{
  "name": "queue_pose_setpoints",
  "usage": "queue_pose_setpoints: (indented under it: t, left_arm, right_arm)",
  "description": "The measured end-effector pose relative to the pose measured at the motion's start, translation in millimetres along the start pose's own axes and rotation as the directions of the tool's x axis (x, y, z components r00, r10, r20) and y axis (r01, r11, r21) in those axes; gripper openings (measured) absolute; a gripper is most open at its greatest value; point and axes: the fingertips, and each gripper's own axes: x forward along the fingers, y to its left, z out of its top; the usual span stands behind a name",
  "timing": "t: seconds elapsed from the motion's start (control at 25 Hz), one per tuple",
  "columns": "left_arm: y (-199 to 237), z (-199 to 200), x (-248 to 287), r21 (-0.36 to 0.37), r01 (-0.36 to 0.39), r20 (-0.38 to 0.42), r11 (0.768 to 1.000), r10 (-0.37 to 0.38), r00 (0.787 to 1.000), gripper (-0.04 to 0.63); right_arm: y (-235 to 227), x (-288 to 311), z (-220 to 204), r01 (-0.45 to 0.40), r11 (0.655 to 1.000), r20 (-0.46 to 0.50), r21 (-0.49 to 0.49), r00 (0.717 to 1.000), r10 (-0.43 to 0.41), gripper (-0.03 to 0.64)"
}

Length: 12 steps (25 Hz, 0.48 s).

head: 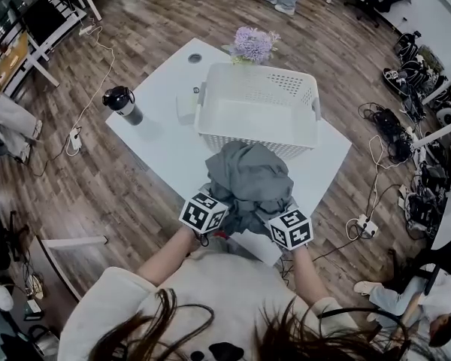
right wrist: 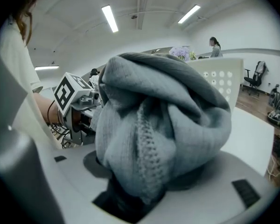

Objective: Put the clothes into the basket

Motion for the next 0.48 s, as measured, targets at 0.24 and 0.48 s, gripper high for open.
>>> queue_pose_setpoints:
  t: [0.24,0.48]
  left_arm:
    - [-16.9,51.0,-35.4,0.132,-0.082,0.109,0.988,0.068,0.992,0.150]
    - [-34.4,94.9,-61.8,0.204,-0.134,0.204,0.970,0.091,0.975,0.150]
  right_arm:
    - [10.4,-30.5,47.9,0.029,0.995,0.106,-0.092,0.994,-0.020,0.282]
    - [16.5,-60.6,90.2,0.070,0.984,0.189,-0.165,0.981,-0.038,0.282]
